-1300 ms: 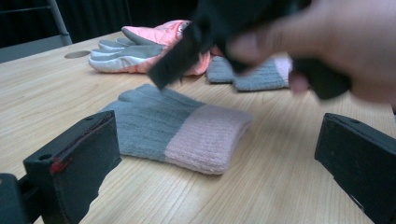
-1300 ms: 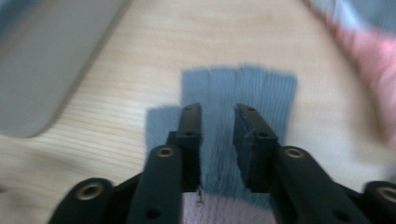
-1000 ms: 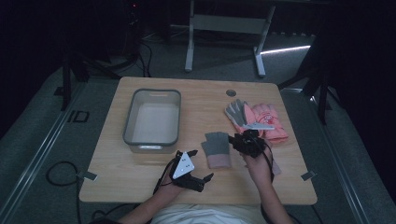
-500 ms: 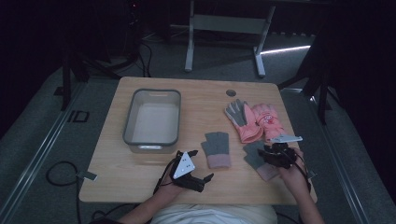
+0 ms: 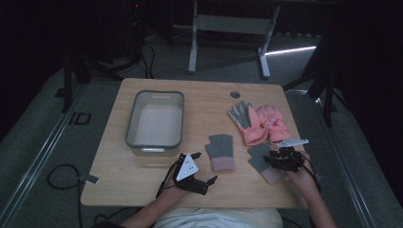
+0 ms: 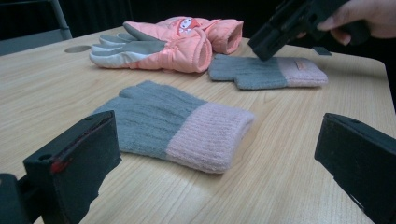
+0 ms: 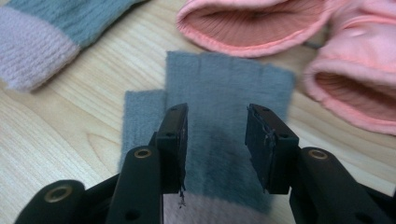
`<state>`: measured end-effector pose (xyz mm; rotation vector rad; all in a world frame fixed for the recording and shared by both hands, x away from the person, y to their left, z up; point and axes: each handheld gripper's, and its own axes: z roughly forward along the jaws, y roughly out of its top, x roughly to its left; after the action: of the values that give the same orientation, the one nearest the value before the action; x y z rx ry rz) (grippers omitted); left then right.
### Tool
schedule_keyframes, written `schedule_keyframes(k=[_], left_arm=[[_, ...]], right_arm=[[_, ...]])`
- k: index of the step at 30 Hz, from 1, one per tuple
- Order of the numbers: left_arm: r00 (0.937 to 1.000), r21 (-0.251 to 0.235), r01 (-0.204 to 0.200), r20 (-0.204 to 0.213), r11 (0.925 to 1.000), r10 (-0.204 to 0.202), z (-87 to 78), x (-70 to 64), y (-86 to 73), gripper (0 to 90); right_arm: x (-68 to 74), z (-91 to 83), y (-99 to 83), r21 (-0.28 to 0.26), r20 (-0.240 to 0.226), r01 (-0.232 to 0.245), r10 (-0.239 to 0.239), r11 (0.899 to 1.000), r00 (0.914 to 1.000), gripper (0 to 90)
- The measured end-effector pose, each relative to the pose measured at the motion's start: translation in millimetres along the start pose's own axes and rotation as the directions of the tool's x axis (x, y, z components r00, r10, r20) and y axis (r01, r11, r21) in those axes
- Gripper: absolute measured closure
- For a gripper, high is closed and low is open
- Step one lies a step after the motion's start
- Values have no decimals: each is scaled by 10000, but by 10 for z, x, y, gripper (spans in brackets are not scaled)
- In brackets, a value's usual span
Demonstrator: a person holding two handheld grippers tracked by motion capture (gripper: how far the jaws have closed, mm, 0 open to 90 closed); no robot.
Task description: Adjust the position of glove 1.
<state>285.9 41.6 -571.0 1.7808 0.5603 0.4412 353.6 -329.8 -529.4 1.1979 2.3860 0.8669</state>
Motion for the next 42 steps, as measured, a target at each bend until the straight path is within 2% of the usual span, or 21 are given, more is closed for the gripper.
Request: schedule_keyframes(k=[3, 6, 12, 15, 17, 20, 22, 24, 27, 30, 31, 32, 33, 34, 35, 36, 39, 42], left_arm=[[10000, -10, 18, -5, 10000, -18, -2, 3, -1, 0], [10000, 11, -71, -19, 10000, 71, -1, -7, 0, 0], [10000, 22, -13, -26, 10000, 13, 3, -2, 0, 0], [9999, 44, -99, -49, 9999, 99, 3, -10, 1, 0], [9999, 41, -101, -49, 9999, 101, 4, -11, 1, 0], [10000, 29, -25, -50, 10000, 26, 5, -6, 1, 0], [10000, 30, -22, -49, 10000, 22, 5, -5, 1, 0], [10000, 30, -39, -67, 10000, 39, 4, -8, 1, 0], [10000, 19, -66, -69, 10000, 66, 2, -10, 0, 0], [10000, 19, -45, -71, 10000, 45, 2, -8, 0, 0], [10000, 19, -45, -71, 10000, 45, 2, -8, 0, 0], [10000, 19, -44, -66, 10000, 44, 2, -8, 0, 0], [10000, 10, -57, -62, 10000, 57, 3, -9, 0, 0], [10000, 10, -57, -62, 10000, 57, 3, -9, 0, 0], [9999, 11, -97, -67, 10000, 97, 3, -11, 0, 0], [9999, 11, -97, -67, 10000, 97, 3, -11, 0, 0], [9999, 19, -99, -61, 9999, 99, 2, -11, 1, 0], [9999, 19, -98, -58, 10000, 98, 1, -10, 0, 0]], right_arm=[[14, 113, -59, 400, 153, 188, -195, 9990, 9997, 591], [20, 117, -85, 227, 186, 154, -158, 9996, 9997, 599], [60, 122, -71, 315, 290, 17, -26, 9995, 9996, 761], [66, 94, -30, 578, 411, -339, 315, 9978, 9987, 837], [131, 29, 21, 802, 649, -257, 205, 9964, 9977, 843], [192, -81, 69, 610, 595, -456, 420, 9971, 9973, 845], [277, -290, 135, -78, 817, -1062, 1065, 9943, 9909, 846], [320, -379, 146, -459, 936, -1693, 1730, 9845, 9805, 845], [374, -427, 124, -680, 1106, -2367, 2431, 9692, 9637, 845], [412, -432, 75, -977, 1200, -3266, 3369, 9401, 9338, 845], [412, -432, 75, -977, 1200, -3266, 3369, 9401, 9338, 845], [427, -424, 57, -1055, 1205, -3508, 3621, 9305, 9243, 846], [454, -381, 23, -1059, 1243, -3889, 4002, 9152, 9079, 845], [470, -361, 15, -1060, 1307, -3936, 4052, 9132, 9048, 845], [490, -325, 10, -984, 1400, -3834, 3942, 9183, 9083, 845], [490, -325, 10, -984, 1400, -3834, 3942, 9183, 9083, 845], [508, -147, -9, -658, 1658, -3875, 3930, 9195, 9045, 845], [510, -81, -26, -609, 1846, -3902, 3946, 9187, 9001, 845]])
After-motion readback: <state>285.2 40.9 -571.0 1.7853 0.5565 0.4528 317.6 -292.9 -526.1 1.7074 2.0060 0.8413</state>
